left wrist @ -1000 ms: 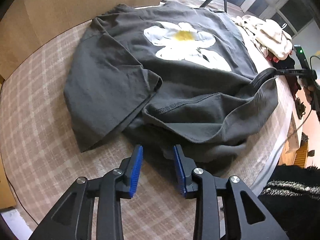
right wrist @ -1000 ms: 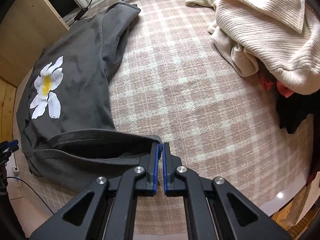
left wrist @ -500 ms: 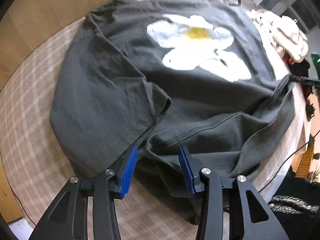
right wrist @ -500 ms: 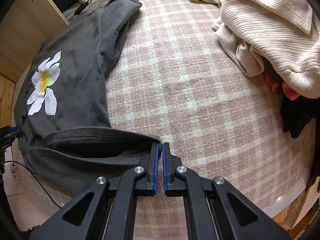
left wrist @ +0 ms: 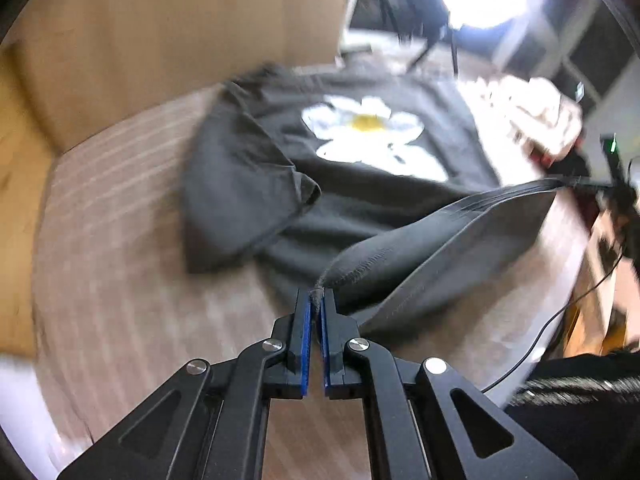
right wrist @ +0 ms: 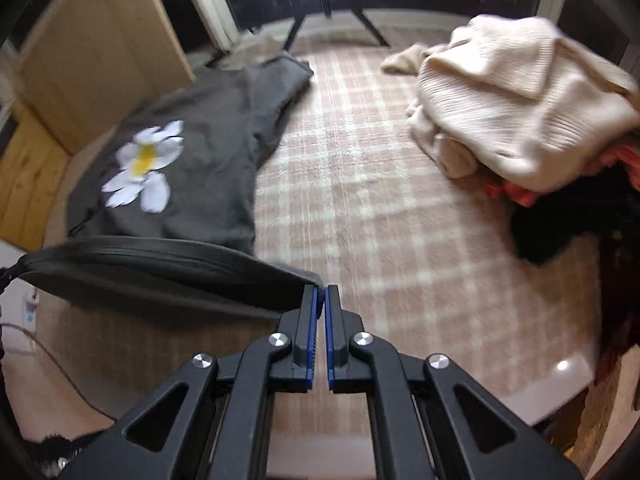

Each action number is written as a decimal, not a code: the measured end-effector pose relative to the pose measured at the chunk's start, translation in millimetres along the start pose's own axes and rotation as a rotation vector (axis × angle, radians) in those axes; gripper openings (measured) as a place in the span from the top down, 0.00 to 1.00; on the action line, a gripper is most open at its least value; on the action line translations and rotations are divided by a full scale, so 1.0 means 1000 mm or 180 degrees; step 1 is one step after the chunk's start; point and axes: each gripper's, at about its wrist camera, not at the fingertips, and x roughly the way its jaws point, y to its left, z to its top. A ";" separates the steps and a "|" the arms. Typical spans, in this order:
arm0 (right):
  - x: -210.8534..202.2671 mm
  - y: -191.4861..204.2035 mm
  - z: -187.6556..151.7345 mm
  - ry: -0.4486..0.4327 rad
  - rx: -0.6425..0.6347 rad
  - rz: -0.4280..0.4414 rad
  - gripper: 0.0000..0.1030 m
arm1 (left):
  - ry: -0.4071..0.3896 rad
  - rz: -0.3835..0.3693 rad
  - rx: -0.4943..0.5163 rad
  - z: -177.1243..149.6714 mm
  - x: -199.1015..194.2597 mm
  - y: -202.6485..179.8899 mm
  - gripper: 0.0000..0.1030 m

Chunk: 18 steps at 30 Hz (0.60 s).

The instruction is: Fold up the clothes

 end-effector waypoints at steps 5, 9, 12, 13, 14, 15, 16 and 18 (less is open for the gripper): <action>-0.012 -0.013 -0.062 0.0085 0.0005 0.0138 0.97 | -0.0172 0.0092 -0.0433 -0.082 -0.054 -0.041 0.97; 0.001 -0.025 -0.053 0.0106 -0.0032 0.0211 0.97 | 0.0018 0.0181 -0.0601 -0.108 -0.031 -0.057 0.97; 0.001 -0.017 -0.006 -0.0128 -0.0243 0.0116 0.97 | 0.0069 0.0316 -0.0531 -0.094 -0.014 -0.055 0.97; -0.009 -0.009 0.020 -0.0246 -0.0275 0.0117 0.97 | 0.0049 0.0349 -0.0487 -0.081 -0.011 -0.053 0.97; -0.024 0.001 0.050 -0.0400 -0.0312 0.0112 0.97 | -0.0003 0.0398 -0.0405 -0.060 -0.012 -0.051 0.97; -0.039 0.011 0.080 -0.0553 -0.0348 0.0107 0.97 | -0.0069 0.0478 -0.0318 -0.036 -0.017 -0.049 0.97; -0.067 0.026 0.113 -0.0802 -0.0411 0.0053 0.97 | -0.0152 0.0564 -0.0228 -0.011 -0.025 -0.048 0.97; -0.143 0.053 0.156 -0.1322 -0.0514 -0.0022 0.97 | -0.0512 0.0841 -0.0022 0.057 -0.074 -0.056 0.97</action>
